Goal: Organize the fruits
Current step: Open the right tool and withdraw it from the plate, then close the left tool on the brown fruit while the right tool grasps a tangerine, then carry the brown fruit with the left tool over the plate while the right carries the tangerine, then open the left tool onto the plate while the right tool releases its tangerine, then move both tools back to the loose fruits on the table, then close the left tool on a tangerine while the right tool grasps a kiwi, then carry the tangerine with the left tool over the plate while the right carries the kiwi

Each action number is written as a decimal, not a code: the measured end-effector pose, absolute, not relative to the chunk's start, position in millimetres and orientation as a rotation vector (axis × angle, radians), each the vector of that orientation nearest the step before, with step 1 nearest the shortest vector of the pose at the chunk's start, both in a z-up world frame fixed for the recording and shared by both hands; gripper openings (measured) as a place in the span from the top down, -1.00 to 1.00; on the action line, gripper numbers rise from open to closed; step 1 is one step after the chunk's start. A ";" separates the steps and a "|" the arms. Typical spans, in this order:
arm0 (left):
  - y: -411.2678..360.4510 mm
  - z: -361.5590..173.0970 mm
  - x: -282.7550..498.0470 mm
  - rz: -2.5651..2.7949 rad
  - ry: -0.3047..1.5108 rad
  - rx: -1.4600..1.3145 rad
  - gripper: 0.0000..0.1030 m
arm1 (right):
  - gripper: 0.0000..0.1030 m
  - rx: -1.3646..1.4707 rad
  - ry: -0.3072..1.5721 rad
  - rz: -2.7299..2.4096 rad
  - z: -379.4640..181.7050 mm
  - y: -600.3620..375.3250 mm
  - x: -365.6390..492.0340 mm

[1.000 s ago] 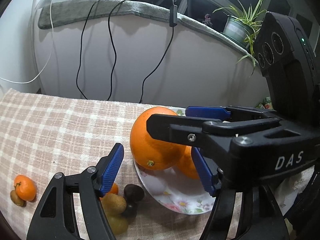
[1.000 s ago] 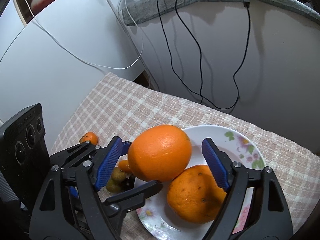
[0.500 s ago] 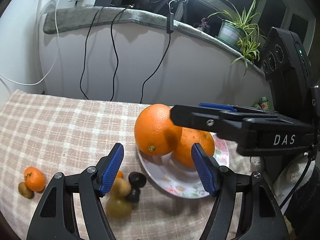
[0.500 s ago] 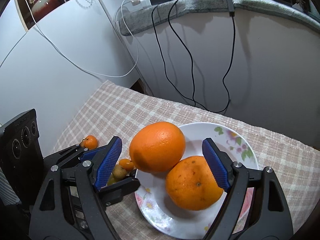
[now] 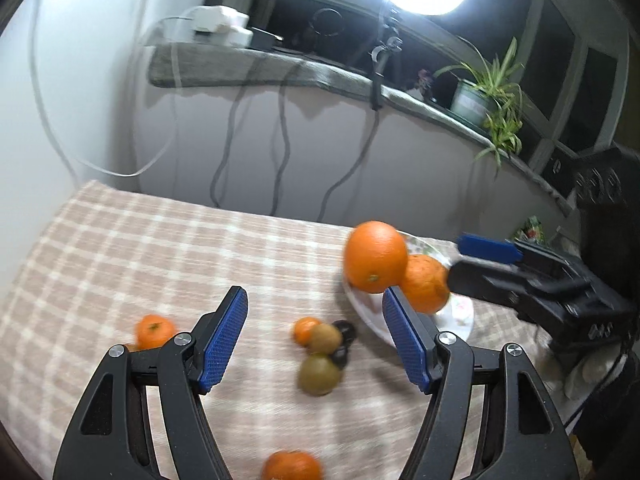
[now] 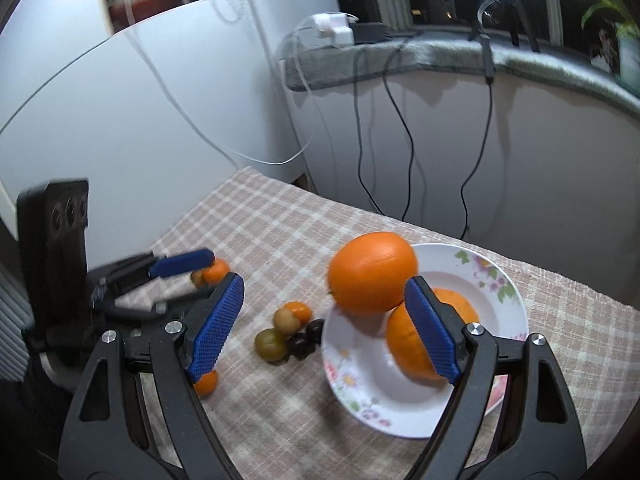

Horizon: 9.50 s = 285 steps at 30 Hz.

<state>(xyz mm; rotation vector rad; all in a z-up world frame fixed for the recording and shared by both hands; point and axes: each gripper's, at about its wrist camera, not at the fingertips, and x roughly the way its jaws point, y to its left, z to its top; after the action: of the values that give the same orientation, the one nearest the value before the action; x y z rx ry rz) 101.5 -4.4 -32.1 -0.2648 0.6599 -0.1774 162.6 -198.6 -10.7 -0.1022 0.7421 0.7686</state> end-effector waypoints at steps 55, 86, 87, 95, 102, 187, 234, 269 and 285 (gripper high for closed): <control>89.2 -115.6 96.8 -0.031 0.857 -0.192 0.46 | 0.05 -0.258 0.905 0.897 -107.8 -107.3 61.6; 68.2 -89.4 76.2 -0.095 0.779 -0.197 0.51 | 0.23 -0.154 0.863 0.823 -88.7 -150.8 72.4; 64.5 -87.3 76.1 -0.105 0.775 -0.197 0.51 | 0.23 -0.145 0.858 0.813 -86.7 -156.2 73.6; 27.3 -72.8 78.8 -0.201 0.748 -0.184 0.51 | 0.23 -0.091 0.826 0.732 -73.4 -198.1 84.0; -7.2 -65.2 88.1 -0.275 0.740 -0.175 0.51 | 0.23 -0.067 0.796 0.649 -62.8 -233.4 95.1; 2.0 -50.8 91.1 -0.201 0.693 -0.163 0.05 | -0.49 -0.151 0.731 0.649 -51.4 -214.7 100.9; 81.1 -118.3 123.3 -0.086 0.844 -0.221 0.20 | 0.45 -0.585 0.701 0.582 -107.9 -92.5 95.1; 82.2 -115.5 119.7 -0.081 0.823 -0.241 0.31 | 0.42 -0.709 0.677 0.608 -115.3 -86.3 96.9; 72.7 -103.6 106.7 -0.104 0.791 -0.241 0.31 | 0.50 -0.260 0.812 0.723 -91.5 -140.4 110.6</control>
<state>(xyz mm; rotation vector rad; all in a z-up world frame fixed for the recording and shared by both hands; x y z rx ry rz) 106.7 72.7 -103.6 -0.2413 0.7909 -0.1044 110.6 -140.4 -91.5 -0.2601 0.8122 0.7229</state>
